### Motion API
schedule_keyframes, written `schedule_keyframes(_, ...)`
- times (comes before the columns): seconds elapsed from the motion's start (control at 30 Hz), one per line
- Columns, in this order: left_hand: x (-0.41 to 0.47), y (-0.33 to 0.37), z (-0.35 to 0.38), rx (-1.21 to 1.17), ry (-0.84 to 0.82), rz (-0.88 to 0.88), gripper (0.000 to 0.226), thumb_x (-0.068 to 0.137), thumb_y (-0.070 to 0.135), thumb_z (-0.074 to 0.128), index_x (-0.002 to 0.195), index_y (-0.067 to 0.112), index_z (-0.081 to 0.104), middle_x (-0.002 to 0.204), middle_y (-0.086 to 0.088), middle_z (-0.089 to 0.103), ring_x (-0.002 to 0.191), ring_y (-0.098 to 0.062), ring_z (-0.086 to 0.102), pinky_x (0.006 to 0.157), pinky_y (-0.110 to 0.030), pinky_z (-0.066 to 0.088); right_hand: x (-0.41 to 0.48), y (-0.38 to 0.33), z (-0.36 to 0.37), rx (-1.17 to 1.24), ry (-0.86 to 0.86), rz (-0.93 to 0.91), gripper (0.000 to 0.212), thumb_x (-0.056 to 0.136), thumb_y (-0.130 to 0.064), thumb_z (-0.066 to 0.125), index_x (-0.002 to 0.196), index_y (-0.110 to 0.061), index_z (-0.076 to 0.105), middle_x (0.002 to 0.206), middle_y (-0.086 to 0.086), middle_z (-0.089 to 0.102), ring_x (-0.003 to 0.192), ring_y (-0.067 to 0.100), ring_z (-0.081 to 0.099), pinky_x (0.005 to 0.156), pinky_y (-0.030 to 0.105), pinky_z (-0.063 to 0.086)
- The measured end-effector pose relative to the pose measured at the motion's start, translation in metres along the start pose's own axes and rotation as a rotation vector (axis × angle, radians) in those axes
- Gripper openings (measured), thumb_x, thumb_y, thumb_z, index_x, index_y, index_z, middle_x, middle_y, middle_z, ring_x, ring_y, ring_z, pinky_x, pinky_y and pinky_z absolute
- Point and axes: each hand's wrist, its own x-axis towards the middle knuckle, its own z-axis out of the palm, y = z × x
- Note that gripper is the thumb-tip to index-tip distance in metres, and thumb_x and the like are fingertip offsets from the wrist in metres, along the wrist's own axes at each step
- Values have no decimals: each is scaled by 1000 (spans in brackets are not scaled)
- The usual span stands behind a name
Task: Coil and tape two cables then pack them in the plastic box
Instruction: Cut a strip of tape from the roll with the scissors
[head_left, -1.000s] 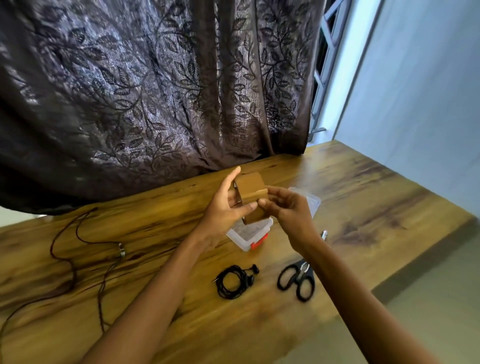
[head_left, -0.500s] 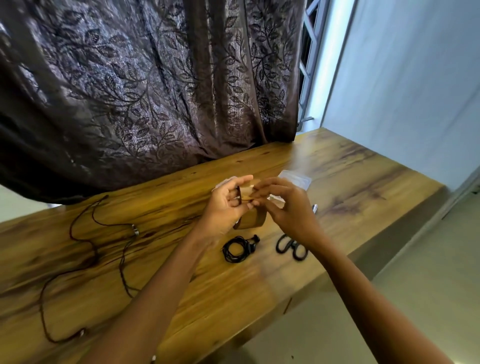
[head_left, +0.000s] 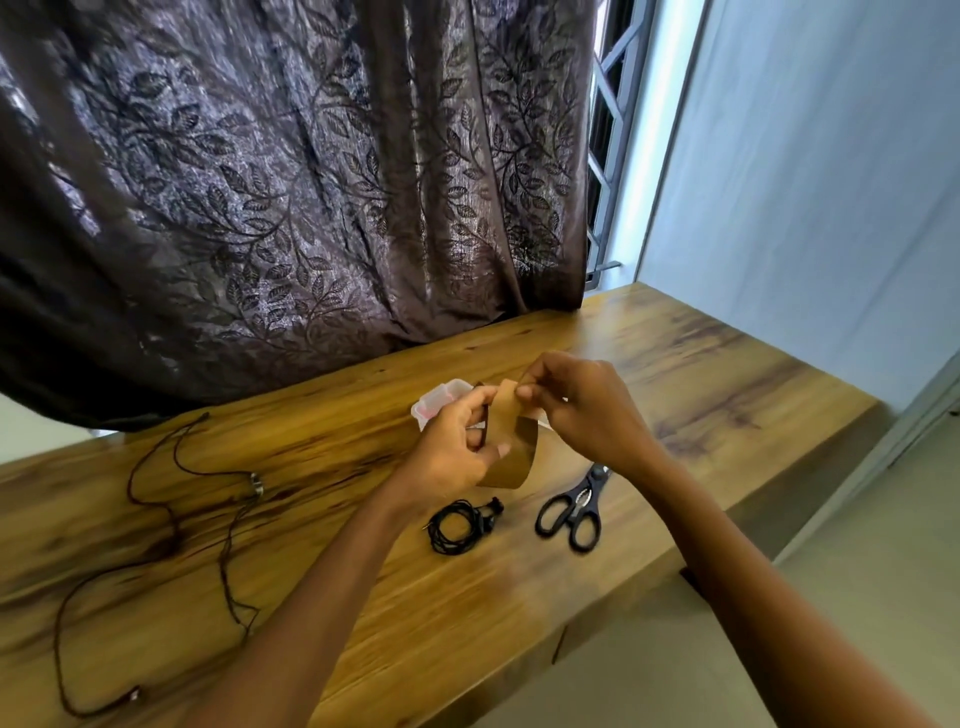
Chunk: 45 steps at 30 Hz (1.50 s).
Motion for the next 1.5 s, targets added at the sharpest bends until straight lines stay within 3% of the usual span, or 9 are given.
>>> schedule_keyframes(0.13,6,3,2,30,-57,-55,52,83,-11,55,97,38,50,101,14,61,88,0,64,82,-21,50,5,5,-8,-17,-80,-23,3,86,-14,61,85,-13,64,79,-6,63,72,12,58,62,20,44)
schedule_keyframes(0.33,15,7,10,-169,32,-129,21,88,17,59,107,26,59,106,3,62,97,-16,61,89,-44,49,22,11,-12,6,-148,-40,5,85,-15,62,84,-19,65,83,-1,68,79,18,63,75,44,53)
schedule_keyframes(0.5,24,3,16,-135,156,-115,21,87,49,51,96,33,61,120,-6,60,112,-27,57,97,-57,44,28,13,-16,5,-165,-50,6,85,-14,63,82,-18,67,80,-6,65,79,18,64,76,45,53)
schedule_keyframes(0.67,33,-1,12,-84,241,-136,28,84,55,51,96,32,61,126,-9,48,103,-20,57,70,-33,56,30,17,-19,20,-197,-60,4,83,-14,65,81,-16,68,79,-6,64,74,15,61,74,40,53)
schedule_keyframes(0.77,34,1,11,-216,143,-124,19,92,32,50,98,15,58,95,-10,55,73,-12,54,48,-20,49,29,20,-19,28,-216,-39,4,82,-16,67,79,-18,68,80,-3,67,71,12,59,73,39,53)
schedule_keyframes(1.03,42,3,19,-138,251,55,13,91,14,53,82,19,60,78,2,60,65,-5,55,49,-18,45,30,29,-26,300,-248,106,10,80,-11,69,89,-6,70,85,8,68,74,14,62,68,19,52)
schedule_keyframes(1.23,48,-9,16,-65,319,69,13,92,20,54,81,24,59,80,2,61,71,-9,54,58,-25,41,18,39,-30,719,-209,306,23,85,-21,60,103,-6,62,95,9,68,85,14,66,75,25,57)
schedule_keyframes(1.37,48,-14,14,-29,342,45,12,92,23,53,81,25,58,81,6,59,72,-5,52,59,-22,40,-1,79,3,421,25,536,25,88,-34,58,89,-10,63,87,10,68,80,18,66,77,37,57)
schedule_keyframes(1.5,49,-18,12,-35,371,43,14,92,23,54,80,27,59,86,3,61,77,-8,54,59,-23,42,-35,118,51,23,-108,767,28,88,-31,60,89,-4,63,88,13,67,84,24,63,72,35,50)
